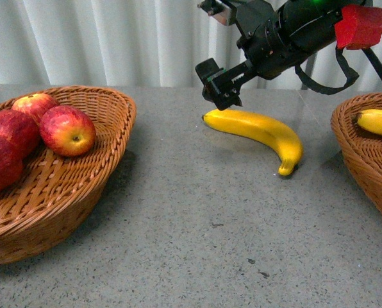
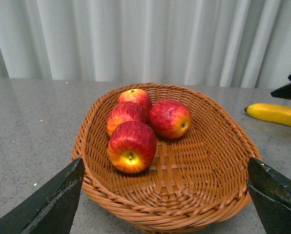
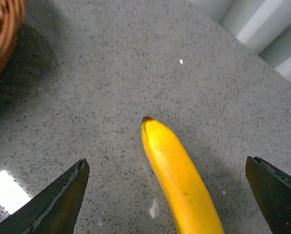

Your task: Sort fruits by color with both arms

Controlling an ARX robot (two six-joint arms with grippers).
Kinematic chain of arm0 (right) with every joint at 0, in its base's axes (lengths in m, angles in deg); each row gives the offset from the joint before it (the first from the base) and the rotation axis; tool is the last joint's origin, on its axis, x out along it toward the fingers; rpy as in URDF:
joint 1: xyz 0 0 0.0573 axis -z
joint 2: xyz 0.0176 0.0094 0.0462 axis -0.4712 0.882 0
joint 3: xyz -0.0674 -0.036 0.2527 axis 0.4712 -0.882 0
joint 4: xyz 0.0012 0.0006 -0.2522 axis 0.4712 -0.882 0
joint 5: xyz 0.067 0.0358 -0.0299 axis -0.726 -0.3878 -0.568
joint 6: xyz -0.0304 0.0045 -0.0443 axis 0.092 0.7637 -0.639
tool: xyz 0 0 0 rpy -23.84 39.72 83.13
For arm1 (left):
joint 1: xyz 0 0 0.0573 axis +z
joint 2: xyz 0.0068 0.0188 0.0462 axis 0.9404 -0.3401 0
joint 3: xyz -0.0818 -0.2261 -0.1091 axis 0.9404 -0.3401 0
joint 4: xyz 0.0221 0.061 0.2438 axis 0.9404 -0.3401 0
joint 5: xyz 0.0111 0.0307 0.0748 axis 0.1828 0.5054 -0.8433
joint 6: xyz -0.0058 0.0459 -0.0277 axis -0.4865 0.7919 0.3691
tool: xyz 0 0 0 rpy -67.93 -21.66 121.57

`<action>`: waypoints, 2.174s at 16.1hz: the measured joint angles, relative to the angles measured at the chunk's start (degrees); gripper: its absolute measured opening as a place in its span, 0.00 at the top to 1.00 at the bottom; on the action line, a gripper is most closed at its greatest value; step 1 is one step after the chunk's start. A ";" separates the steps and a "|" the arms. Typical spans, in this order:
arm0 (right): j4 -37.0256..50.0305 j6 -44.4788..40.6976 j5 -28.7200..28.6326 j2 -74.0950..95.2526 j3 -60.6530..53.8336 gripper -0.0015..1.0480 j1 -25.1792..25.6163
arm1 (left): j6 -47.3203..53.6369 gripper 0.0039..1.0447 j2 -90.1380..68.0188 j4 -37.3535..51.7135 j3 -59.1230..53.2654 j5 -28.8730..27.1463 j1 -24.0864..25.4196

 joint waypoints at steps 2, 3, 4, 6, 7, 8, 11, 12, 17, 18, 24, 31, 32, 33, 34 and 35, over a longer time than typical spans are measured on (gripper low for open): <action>-4.92 -0.11 1.92 2.99 3.56 0.06 0.79 | 0.00 0.06 0.00 -0.02 0.00 0.00 0.00; -6.62 -0.13 2.93 4.02 4.63 0.06 1.14 | 0.00 0.06 0.00 0.00 0.00 -0.02 0.00; -8.79 -0.17 4.33 5.60 6.14 0.06 2.03 | 0.00 0.06 0.00 -0.02 0.00 -0.02 0.00; -13.09 -2.93 7.39 7.63 6.78 0.06 2.32 | 0.00 0.06 0.00 -0.02 0.00 0.00 0.00; -13.53 -3.19 7.61 7.93 6.73 0.06 2.12 | 0.00 0.06 0.00 -0.02 0.00 0.00 0.00; -14.03 -3.87 7.48 8.02 6.51 0.06 1.75 | 0.00 0.06 0.00 -0.02 0.00 0.00 0.00; -12.68 -4.66 6.23 8.02 5.25 0.38 0.90 | 0.00 0.06 0.00 -0.02 0.00 0.00 0.00; -12.48 -4.68 5.99 8.02 5.05 0.45 0.81 | 0.00 0.06 0.00 -0.02 0.00 0.00 0.00; -4.15 -0.83 1.03 7.13 2.56 0.68 0.87 | 0.00 0.06 0.00 -0.02 0.00 0.00 0.00; -1.42 0.94 -0.92 5.99 1.07 0.68 0.92 | 0.00 0.06 0.00 -0.02 0.00 0.00 0.00; 29.05 20.68 -17.31 -20.61 -21.09 0.69 9.55 | 0.00 0.06 0.00 -0.02 0.00 0.00 0.00; 19.61 8.24 -12.20 -31.69 -40.39 0.69 27.02 | 0.00 0.06 0.00 -0.02 0.00 0.00 0.00; 17.09 3.32 -11.45 -32.39 -42.12 0.69 28.04 | 0.00 0.06 0.00 -0.02 0.00 -0.02 0.00; 14.95 -0.94 -10.69 -32.57 -43.52 0.69 28.20 | 0.00 0.06 0.00 0.00 0.00 0.00 0.00; 13.53 -3.28 -9.97 -32.57 -44.06 0.69 28.04 | 0.00 0.06 0.00 -0.02 0.00 0.00 0.00; 12.44 -5.90 -8.57 -32.57 -44.87 0.69 27.56 | 0.00 0.06 0.00 -0.02 0.00 0.00 0.00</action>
